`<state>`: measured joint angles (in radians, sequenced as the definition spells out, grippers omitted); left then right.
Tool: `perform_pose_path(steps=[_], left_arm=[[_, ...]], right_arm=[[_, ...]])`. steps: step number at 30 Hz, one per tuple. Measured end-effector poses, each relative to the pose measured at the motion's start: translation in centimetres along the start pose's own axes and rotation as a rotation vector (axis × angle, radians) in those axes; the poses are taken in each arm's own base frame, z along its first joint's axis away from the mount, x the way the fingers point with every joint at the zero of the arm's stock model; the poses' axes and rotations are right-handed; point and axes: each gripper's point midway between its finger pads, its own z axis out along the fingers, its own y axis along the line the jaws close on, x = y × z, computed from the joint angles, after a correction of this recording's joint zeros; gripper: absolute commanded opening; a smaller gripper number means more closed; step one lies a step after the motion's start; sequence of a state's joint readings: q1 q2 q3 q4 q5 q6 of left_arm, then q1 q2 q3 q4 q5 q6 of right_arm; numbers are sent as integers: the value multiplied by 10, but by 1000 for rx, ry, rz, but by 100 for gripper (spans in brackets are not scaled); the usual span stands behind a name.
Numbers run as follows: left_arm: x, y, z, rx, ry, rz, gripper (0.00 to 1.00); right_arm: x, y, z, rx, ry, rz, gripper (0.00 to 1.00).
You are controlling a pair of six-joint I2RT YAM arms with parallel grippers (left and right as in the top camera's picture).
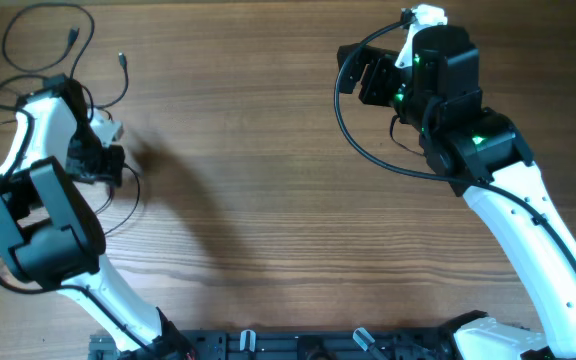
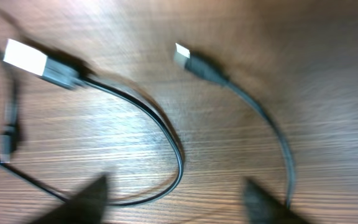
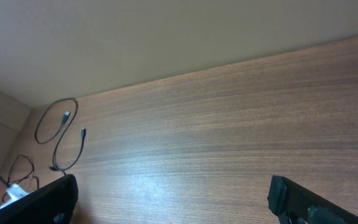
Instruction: Untangle cables
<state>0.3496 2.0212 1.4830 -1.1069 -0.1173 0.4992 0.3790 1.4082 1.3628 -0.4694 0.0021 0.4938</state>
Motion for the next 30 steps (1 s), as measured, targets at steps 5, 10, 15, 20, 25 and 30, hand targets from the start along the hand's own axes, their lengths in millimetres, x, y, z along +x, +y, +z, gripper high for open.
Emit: perform_pose_path(steps=[5, 10, 15, 20, 25, 30], left_arm=[[-29, 1, -63, 4, -253, -37, 100], [-43, -36, -130, 215, -521, -7, 100], [-64, -37, -155, 295, -653, -103, 100], [-39, 66, -144, 189, -638, -784, 100], [66, 154, -108, 167, -489, -1546, 100], [140, 174, -63, 67, -340, -1924, 100]], right_arm=[[-1, 0, 0, -1, -3, 0, 100], [-1, 0, 0, -2, -3, 0, 100], [0, 0, 0, -1, -2, 0, 100], [4, -2, 0, 9, 17, 0, 100], [5, -3, 0, 11, 21, 0, 100], [5, -3, 0, 10, 19, 0, 100]])
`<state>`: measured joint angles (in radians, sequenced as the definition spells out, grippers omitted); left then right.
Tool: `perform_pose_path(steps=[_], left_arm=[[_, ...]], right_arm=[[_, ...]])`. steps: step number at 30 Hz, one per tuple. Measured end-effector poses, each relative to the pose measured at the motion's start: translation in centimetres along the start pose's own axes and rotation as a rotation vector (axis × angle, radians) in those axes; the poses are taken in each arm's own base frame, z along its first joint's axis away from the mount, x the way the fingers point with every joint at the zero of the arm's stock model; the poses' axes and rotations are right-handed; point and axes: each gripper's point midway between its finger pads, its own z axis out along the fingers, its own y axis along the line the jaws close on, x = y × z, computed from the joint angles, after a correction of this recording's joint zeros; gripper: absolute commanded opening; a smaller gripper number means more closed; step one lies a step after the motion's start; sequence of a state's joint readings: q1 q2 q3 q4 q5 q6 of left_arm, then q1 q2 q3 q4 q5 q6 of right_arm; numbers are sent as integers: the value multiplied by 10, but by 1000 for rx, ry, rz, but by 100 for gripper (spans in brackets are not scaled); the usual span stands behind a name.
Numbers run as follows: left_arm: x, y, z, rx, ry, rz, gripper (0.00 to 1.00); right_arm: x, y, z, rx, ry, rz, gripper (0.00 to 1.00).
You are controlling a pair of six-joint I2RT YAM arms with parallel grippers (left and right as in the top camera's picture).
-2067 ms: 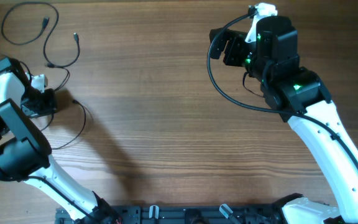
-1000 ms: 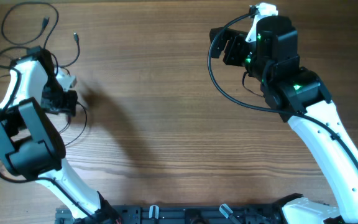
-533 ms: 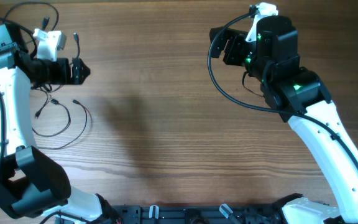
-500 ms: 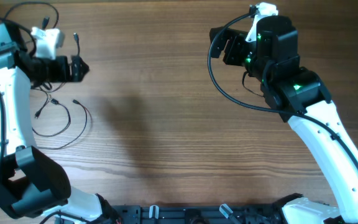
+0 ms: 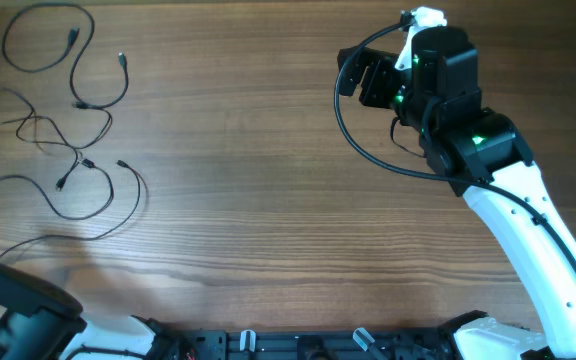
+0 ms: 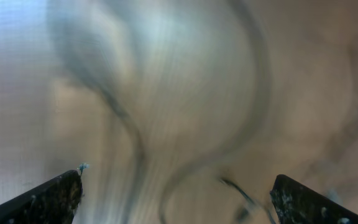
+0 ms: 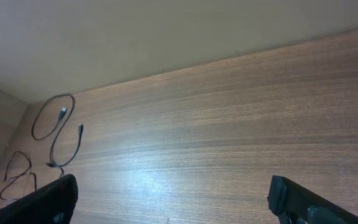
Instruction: Untangle cables
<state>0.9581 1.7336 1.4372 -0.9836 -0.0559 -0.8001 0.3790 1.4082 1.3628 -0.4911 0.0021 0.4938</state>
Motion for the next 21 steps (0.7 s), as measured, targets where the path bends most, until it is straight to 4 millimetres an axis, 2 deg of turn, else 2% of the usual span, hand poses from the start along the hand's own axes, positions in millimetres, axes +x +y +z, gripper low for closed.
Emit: perform_pose_path(steps=[2, 6, 7, 8, 9, 13, 17, 21], left_arm=[[-11, 24, 13, -55, -21, -105, 100], [-23, 48, 34, -81, -62, -210, 100], [-22, 52, 37, -87, -62, -220, 97], [-22, 57, 43, -92, -65, -231, 83], [-20, 61, 48, -98, -64, -239, 80], [-23, 61, 62, -69, -97, -255, 88], [-21, 62, 72, -75, -92, -258, 88], [-22, 61, 96, -88, -84, -240, 87]], right_arm=[[0, 0, 0, 0, 0, 0, 100], [0, 0, 0, 0, 0, 0, 100], [0, 0, 0, 0, 0, 0, 100], [0, 0, 0, 0, 0, 0, 100], [0, 0, 0, 0, 0, 0, 99], [0, 0, 0, 0, 0, 0, 100], [0, 0, 0, 0, 0, 0, 100], [0, 0, 0, 0, 0, 0, 100]])
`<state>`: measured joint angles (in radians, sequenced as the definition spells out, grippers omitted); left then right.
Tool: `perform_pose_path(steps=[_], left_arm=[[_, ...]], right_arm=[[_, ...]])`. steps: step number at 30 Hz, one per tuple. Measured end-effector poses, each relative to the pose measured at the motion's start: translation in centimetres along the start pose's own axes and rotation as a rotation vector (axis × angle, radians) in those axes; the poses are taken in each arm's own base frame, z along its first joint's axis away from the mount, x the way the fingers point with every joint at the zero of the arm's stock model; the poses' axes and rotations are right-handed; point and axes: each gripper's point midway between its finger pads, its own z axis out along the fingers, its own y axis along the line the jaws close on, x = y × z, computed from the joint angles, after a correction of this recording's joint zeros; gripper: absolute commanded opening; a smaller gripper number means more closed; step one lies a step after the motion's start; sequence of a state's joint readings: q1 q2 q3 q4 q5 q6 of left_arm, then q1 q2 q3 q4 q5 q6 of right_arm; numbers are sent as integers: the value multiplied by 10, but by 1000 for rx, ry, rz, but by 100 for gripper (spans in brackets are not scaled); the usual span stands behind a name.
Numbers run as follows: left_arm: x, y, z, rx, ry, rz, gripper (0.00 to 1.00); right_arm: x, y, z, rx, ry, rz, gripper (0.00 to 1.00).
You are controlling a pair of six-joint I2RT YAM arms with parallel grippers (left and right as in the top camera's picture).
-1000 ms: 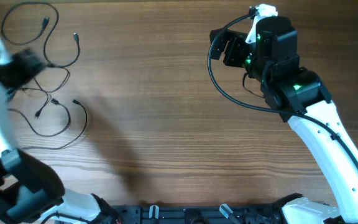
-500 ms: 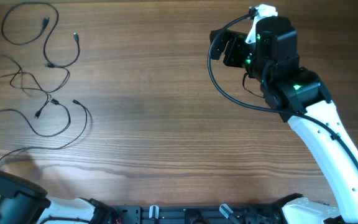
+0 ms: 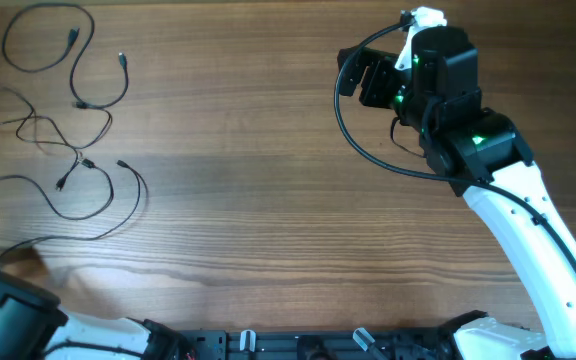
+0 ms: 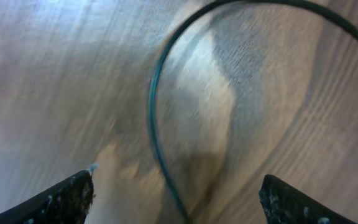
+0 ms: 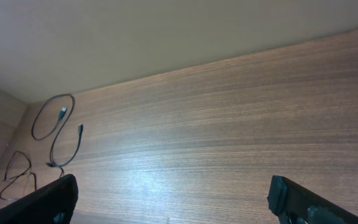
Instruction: Untangle cables
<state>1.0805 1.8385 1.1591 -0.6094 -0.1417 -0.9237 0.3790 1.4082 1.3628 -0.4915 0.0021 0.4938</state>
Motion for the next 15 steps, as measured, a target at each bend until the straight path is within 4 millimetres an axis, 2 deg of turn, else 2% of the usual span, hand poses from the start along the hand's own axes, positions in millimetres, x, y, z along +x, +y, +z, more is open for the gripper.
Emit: perform_pose_path(steps=[3, 4, 7, 8, 15], left_arm=[[4, 2, 15, -19, 13, 27, 61], [5, 3, 17, -25, 16, 44, 46], [4, 1, 18, -14, 9, 48, 7], [3, 0, 18, -10, 7, 54, 4], [-2, -7, 15, 7, -5, 113, 4]], right_arm=[[0, 0, 0, 0, 0, 0, 100], [0, 0, 0, 0, 0, 0, 100], [0, 0, 0, 0, 0, 0, 100], [0, 0, 0, 0, 0, 0, 100], [2, -1, 0, 4, 7, 0, 100]])
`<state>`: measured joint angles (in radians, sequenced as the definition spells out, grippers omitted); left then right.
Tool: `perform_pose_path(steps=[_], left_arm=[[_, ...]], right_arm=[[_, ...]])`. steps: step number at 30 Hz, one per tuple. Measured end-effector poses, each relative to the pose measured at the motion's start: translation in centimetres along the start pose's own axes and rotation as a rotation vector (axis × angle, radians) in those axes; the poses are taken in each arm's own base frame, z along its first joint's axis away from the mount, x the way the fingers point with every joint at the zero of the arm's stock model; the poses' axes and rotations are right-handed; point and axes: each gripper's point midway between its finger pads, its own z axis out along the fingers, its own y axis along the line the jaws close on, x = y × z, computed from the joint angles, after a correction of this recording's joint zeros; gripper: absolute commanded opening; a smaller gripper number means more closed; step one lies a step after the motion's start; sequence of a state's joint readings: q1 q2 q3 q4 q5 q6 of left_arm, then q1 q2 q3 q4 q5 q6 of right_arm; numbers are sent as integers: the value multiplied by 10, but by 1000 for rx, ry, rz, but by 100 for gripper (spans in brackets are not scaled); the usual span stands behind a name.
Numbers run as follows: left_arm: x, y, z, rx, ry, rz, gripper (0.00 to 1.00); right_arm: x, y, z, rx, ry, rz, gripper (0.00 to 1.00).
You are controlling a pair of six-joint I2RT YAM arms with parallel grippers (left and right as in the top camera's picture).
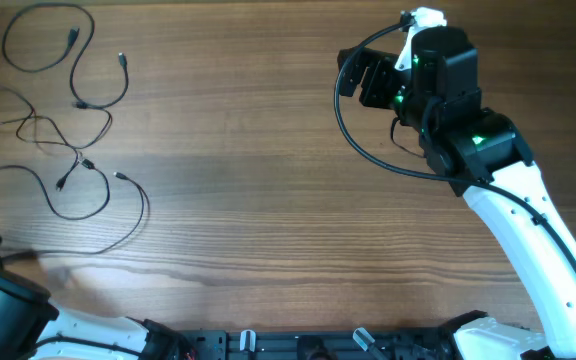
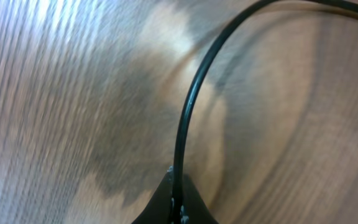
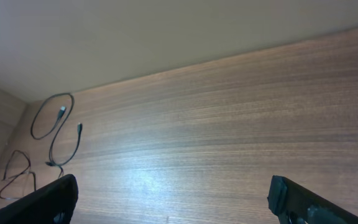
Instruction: Untangle cables
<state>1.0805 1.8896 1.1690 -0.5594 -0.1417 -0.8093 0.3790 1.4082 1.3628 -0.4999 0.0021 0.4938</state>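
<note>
Several thin black cables lie at the table's left. A looped one [image 1: 43,40] is at the far corner, a thin tangled one [image 1: 30,122] sits below it, and a long curved cable [image 1: 136,222] runs toward the left edge. My left gripper [image 2: 178,202] is shut on that long cable [image 2: 190,106] low over the wood, at the table's near-left corner. My right gripper [image 3: 173,199] hangs open and empty high over the far right [image 1: 366,75], with the looped cable [image 3: 51,118] far off in its view.
The wooden table [image 1: 268,200] fills the overhead view. My right arm's own black wiring loop [image 1: 353,135] hangs beside its wrist. A dark rail [image 1: 298,345] runs along the near edge.
My left gripper stood open astride the long cable and is now shut on it. The cable's free plug end has shifted slightly toward the near edge. The right arm has not moved.
My left gripper was open over the cables at the upper left. It then stood at the near-left edge, clear of the cables. After that it was open astride the long cable's end, and now it grips that cable. The right arm stayed raised throughout.
</note>
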Motion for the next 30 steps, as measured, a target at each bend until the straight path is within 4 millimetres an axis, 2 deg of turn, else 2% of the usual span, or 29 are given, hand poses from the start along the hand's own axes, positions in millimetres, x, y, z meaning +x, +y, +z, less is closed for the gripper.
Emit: perform_pose_path(steps=[7, 10, 13, 14, 15, 16, 17, 21, 24, 27, 30], left_arm=[[-39, -41, -28, 96, -101, 208, 5], [-44, -47, -31, 111, -121, 259, 18], [-51, -64, -35, 187, -153, 273, 22], [-52, -72, -37, 227, -154, 275, 37], [-52, -84, -40, 288, -156, 280, 62], [-51, -90, -42, 315, -152, 287, 75], [-50, -96, -44, 348, -144, 297, 84], [-38, -102, -46, 398, -89, 310, 78], [-26, -94, -43, 373, -31, 318, 82], [-5, -86, -41, 333, 42, 340, 81], [22, -92, -44, 322, 92, 392, 84]], right_arm=[[0, 0, 0, 0, 0, 0, 100], [0, 0, 0, 1, 1, 0, 100], [0, 0, 0, 1, 1, 0, 100], [0, 0, 0, 1, 1, 0, 100], [0, 0, 0, 1, 1, 0, 100], [0, 0, 0, 1, 1, 0, 100], [0, 0, 0, 1, 2, 0, 100], [0, 0, 0, 1, 1, 0, 100], [0, 0, 0, 0, 0, 0, 100], [-2, 1, 0, -3, -6, 4, 100], [-1, 1, 0, -3, -6, 13, 100]])
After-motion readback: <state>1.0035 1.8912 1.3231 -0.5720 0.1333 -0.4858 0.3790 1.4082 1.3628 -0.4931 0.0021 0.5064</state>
